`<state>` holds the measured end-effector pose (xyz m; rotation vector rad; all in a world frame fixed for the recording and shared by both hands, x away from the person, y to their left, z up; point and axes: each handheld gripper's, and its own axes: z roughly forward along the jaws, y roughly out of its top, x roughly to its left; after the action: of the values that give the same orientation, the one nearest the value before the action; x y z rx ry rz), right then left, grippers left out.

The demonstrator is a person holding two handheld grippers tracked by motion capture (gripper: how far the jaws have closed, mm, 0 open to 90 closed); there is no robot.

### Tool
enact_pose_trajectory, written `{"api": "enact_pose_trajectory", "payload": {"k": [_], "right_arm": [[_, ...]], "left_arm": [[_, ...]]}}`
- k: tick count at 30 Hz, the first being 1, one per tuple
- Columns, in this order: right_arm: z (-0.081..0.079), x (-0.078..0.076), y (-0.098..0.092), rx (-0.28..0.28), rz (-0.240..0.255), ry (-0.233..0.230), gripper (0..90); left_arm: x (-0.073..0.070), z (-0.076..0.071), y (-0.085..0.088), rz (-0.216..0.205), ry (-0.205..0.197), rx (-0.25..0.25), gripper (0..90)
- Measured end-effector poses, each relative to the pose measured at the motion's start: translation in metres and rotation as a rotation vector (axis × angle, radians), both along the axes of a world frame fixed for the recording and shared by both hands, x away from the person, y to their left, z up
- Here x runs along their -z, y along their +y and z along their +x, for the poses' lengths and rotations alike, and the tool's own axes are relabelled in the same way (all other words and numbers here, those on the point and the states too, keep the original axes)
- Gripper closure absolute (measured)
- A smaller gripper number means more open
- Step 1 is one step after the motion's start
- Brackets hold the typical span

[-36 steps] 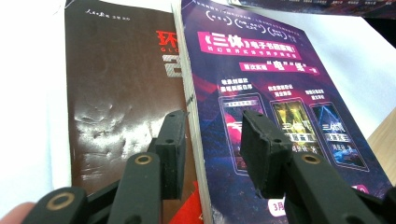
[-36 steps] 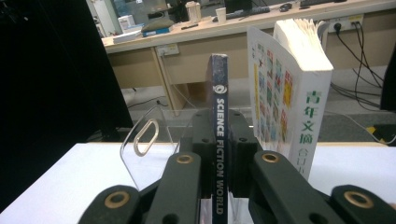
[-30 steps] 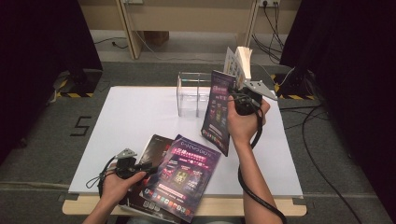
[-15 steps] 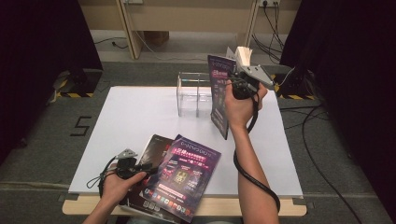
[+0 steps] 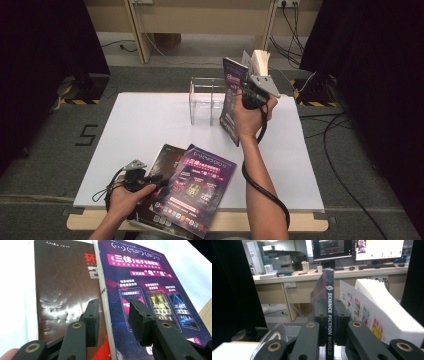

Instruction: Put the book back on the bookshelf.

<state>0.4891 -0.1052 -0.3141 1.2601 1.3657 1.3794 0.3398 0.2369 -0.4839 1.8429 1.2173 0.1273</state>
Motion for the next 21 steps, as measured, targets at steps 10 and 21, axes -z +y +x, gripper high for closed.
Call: {"api": "enact_pose_trajectory", "payload": {"k": [10, 21], "right_arm": [[-0.038, 0.018, 0.000, -0.049, -0.078, -0.044, 84.0], [-0.069, 0.035, -0.014, -0.112, -0.067, -0.033, 80.3]], "left_arm": [[0.000, -0.001, -0.003, 0.002, -0.001, 0.006, 60.2], [0.001, -0.001, -0.005, 0.005, 0.000, 0.011, 60.2]]}}
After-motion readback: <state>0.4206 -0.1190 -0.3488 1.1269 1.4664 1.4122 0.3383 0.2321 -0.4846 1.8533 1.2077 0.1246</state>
